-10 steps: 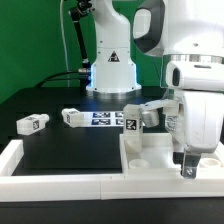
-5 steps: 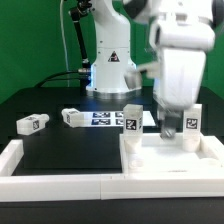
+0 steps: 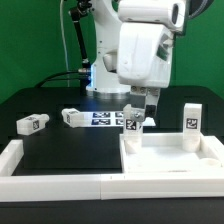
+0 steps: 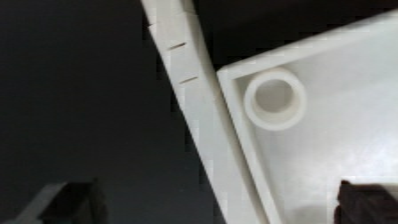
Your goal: Assemble square table
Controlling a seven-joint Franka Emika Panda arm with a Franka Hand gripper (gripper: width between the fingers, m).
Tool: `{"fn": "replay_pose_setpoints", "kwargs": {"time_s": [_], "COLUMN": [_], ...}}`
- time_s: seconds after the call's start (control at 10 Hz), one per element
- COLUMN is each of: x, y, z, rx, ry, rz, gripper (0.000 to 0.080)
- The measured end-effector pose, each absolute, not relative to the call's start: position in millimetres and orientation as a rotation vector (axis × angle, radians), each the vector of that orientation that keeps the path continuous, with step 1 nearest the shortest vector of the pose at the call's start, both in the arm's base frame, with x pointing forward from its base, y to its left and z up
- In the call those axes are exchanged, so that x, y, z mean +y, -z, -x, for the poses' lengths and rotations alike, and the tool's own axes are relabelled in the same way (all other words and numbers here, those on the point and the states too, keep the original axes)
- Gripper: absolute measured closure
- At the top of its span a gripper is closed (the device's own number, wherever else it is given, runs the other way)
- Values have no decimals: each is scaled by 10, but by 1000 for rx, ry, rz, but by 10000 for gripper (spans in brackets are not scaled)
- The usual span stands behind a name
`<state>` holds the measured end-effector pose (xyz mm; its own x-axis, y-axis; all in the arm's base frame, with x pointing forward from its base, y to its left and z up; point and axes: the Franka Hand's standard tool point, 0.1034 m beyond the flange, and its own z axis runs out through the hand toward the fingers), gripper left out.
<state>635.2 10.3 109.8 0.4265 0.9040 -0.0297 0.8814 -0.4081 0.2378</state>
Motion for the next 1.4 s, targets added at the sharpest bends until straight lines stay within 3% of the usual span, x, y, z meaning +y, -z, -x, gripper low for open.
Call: {"fn": "replay_pose_setpoints", "kwargs": {"time_s": [0.6,1.2,1.3,1.4], "x": [-359,-309,-283,-360], "y": [-1125,-1086,-1076,-1097], "z": [-5473,-5387,-5304,-5002], "rx": [1003,960,970,1009], "ry": [-112,-44,52,249], "rz": [-2848,-2877,-2880,-2868], "gripper": [150,150,150,150]}}
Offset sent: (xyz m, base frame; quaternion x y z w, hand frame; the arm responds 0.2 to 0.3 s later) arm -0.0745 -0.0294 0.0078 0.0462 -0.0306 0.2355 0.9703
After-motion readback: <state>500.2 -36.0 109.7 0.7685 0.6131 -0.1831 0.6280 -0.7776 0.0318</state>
